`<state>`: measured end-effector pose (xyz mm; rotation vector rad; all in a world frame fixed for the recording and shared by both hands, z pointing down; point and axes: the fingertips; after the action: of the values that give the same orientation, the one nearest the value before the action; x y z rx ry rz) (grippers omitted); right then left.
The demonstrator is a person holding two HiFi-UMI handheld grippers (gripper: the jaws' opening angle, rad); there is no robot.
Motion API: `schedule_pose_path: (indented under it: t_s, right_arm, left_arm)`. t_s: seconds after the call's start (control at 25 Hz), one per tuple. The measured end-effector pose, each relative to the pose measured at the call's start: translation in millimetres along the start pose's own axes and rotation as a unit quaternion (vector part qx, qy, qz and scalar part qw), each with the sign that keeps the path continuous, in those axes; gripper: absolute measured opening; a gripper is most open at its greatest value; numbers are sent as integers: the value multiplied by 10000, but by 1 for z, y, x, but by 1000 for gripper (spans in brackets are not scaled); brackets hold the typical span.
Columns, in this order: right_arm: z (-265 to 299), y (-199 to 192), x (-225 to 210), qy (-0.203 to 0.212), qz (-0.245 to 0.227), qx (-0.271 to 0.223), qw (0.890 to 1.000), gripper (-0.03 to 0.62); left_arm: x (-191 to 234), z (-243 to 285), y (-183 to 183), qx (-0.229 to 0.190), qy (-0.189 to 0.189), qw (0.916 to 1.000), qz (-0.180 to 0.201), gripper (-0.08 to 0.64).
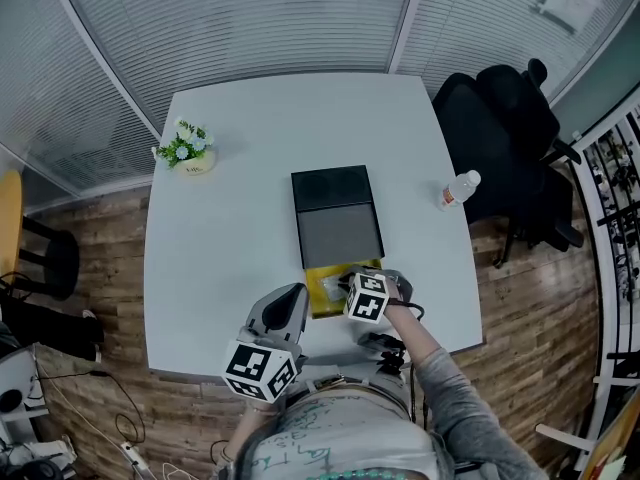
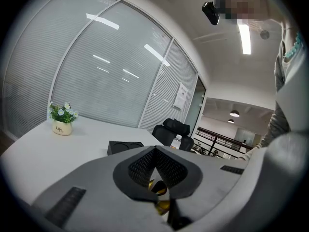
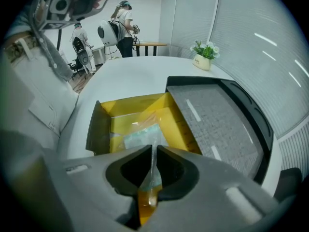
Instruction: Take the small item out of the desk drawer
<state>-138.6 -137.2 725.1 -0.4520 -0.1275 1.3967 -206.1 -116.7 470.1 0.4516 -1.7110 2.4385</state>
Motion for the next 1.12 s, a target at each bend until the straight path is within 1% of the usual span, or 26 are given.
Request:
schedule_pose_path:
  t_s: [0.16, 0.4, 0.56, 0.72, 1.0, 1.12]
  right_arm:
    - [-1, -1, 0, -15, 91, -58, 9999, 26]
    - [1, -1, 0, -118, 27, -58, 9999, 23]
    - [2, -2, 1, -117, 8, -74, 9999, 21]
    - [2, -1, 3, -101, -18, -71, 9999, 17]
    - [-8, -3, 10, -77, -260, 149, 9995, 3]
    - [-18, 1, 14, -135, -350, 116, 9992, 3]
  left_arm:
    - [-4, 0, -2, 31, -61, 10000, 14, -3]
    - [-7, 0, -7, 83, -79, 9999, 42, -3]
    - [-7, -1, -10, 120, -57, 9999, 14, -3]
    - [-10, -5, -13, 119, -61, 9999, 93, -3]
    - [-15, -8, -12, 101, -134, 9998, 100, -3]
    - [-18, -10, -11, 88, -189, 9997, 110, -3]
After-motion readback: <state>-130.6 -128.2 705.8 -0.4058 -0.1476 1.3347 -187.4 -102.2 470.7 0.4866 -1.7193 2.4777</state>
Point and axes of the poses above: the fingertips, and each gripper's own axes: z forward along the fingers, x to its left, y out of its top, and after that the axes turned 14 degrees about y, right-handed
